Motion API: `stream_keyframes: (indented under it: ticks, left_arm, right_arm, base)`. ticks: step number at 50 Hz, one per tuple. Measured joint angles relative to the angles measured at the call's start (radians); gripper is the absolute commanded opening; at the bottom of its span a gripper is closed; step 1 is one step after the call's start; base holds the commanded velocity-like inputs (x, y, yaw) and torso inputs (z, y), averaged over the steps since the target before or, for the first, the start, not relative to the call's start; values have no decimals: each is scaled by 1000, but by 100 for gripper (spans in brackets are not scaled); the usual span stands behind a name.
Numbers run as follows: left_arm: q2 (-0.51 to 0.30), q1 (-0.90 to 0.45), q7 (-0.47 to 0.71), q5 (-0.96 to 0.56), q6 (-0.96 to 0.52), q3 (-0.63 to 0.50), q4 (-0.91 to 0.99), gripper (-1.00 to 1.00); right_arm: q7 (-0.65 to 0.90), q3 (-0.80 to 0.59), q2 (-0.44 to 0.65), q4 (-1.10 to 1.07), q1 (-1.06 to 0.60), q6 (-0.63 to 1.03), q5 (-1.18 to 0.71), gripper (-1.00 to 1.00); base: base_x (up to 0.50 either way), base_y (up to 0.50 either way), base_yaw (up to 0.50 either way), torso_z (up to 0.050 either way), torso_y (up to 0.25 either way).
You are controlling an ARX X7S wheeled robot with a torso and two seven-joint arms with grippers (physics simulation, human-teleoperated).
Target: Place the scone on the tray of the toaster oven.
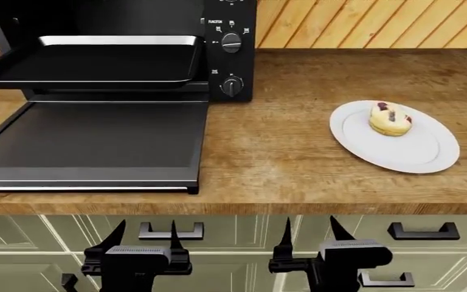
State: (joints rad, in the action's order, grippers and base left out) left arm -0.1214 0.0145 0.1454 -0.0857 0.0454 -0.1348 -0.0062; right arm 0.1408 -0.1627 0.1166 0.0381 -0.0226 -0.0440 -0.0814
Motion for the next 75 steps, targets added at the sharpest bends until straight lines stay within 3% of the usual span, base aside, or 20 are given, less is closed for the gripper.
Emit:
stream_keyframes:
  ticks: [9, 23, 30, 38, 49, 58, 64, 75]
  left_arm:
    - [-7, 33, 39, 9, -63, -5, 80, 100]
    - [-35, 195, 114, 39, -194, -7, 419, 100]
    - [-52, 168, 123, 4, -298, 13, 586, 100]
    - [-94, -73, 111, -73, -554, 57, 755, 100]
    - [-129, -589, 73, -172, -837, 89, 752, 100]
    - [-145, -851, 47, -188, -904, 66, 661, 100]
    - [-152, -980, 21, -171, -852, 36, 545, 100]
    - [-152, -1079, -6, -157, -785, 16, 351, 100]
  right_arm:
    - [35, -6, 12, -129, 47, 74, 1, 100]
    - [78, 1, 63, -494, 230, 148, 0, 100]
    - [85, 1, 82, -639, 204, 221, -2, 100]
    - [66, 17, 100, -783, -11, 442, -38, 100]
    - [38, 49, 70, -781, -500, 757, -147, 100]
    - [30, 37, 54, -707, -740, 825, -165, 100]
    - [18, 19, 52, -601, -856, 792, -150, 100]
    - [-19, -19, 48, -362, -1006, 701, -126, 100]
  base:
    - [0, 0, 0, 0, 0]
    - [0, 0, 0, 0, 0]
    - [0, 0, 0, 0, 0]
    - [0, 0, 0, 0, 0]
    - [0, 0, 0, 0, 0]
    - [0, 0, 0, 0, 0]
    - [0, 0, 0, 0, 0]
    - [0, 0, 0, 0, 0]
